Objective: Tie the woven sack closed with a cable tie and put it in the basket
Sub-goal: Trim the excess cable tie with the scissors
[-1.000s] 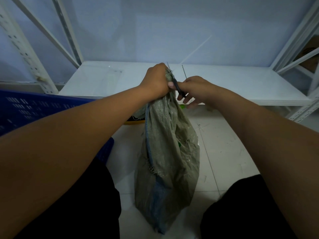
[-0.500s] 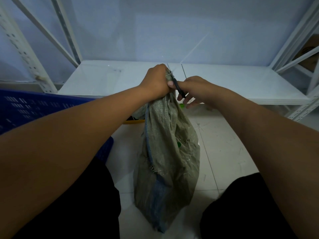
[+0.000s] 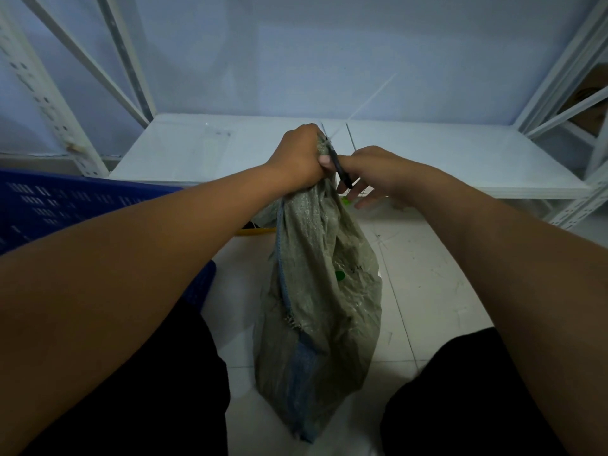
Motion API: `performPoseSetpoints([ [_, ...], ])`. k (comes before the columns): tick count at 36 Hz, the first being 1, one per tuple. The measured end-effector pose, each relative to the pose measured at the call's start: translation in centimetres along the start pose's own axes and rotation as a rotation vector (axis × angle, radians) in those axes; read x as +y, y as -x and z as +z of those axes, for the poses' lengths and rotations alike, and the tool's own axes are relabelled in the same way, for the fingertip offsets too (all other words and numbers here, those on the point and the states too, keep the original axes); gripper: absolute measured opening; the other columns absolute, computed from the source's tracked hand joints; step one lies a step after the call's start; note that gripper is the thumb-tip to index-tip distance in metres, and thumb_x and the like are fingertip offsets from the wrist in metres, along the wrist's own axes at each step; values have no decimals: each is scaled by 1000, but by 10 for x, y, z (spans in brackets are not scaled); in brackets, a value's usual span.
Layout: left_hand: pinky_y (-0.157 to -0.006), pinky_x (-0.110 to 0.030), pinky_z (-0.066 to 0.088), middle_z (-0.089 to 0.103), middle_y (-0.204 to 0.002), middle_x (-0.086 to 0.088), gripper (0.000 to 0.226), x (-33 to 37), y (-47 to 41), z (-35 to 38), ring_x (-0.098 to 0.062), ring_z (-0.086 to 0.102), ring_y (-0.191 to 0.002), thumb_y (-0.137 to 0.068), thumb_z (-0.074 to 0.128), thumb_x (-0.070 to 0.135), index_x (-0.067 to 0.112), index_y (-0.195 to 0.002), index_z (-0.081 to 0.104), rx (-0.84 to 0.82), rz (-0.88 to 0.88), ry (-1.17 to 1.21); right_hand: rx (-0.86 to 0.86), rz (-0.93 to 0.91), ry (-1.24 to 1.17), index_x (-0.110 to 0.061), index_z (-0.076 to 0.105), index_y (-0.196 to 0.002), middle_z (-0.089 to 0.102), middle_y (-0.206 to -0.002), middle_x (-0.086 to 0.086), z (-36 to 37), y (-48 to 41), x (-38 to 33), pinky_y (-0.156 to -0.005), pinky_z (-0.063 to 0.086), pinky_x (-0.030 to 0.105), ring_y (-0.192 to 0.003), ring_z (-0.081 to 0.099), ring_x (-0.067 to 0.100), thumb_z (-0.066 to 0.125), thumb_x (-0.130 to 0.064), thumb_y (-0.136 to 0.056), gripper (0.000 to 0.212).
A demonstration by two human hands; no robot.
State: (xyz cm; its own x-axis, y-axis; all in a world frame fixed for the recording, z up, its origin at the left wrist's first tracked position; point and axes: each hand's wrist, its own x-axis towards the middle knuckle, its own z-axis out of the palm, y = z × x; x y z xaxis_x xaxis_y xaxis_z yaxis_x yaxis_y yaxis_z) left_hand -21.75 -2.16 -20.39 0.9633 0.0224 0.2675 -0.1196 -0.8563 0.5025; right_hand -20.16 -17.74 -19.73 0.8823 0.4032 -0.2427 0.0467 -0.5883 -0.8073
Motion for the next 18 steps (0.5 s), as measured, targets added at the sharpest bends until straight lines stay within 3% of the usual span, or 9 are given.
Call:
performPoseSetpoints([
  [4, -63, -28, 40, 56, -92, -6, 14, -3, -1, -1, -20, 51, -82, -84, 62, 17, 11, -91, 52, 13, -6, -6, 7, -13, 0, -1, 70, -105, 74, -94, 18, 0, -1, 1, -75, 59, 38, -76, 65, 23, 74, -58, -83, 62],
  [8, -68, -27, 40, 57, -93, -7, 14, -6, -3, -1, -20, 50, -81, -84, 62, 18, 10, -91, 52, 30, -21, -9, 12, -22, -14, 1, 69, -104, 75, -101, 21, -1, -2, 1, -74, 58, 39, -73, 64, 22, 75, -57, -81, 63],
  [18, -73, -33, 45, 54, -91, -9, 22, -1, 1, 2, -22, 51, -82, -81, 66, 16, 12, -89, 47, 22, 1, 1, 25, -23, -24, -8, 68, -97, 72, -94, 12, 0, -1, 2, -82, 61, 44, -78, 64, 22, 73, -62, -81, 57],
])
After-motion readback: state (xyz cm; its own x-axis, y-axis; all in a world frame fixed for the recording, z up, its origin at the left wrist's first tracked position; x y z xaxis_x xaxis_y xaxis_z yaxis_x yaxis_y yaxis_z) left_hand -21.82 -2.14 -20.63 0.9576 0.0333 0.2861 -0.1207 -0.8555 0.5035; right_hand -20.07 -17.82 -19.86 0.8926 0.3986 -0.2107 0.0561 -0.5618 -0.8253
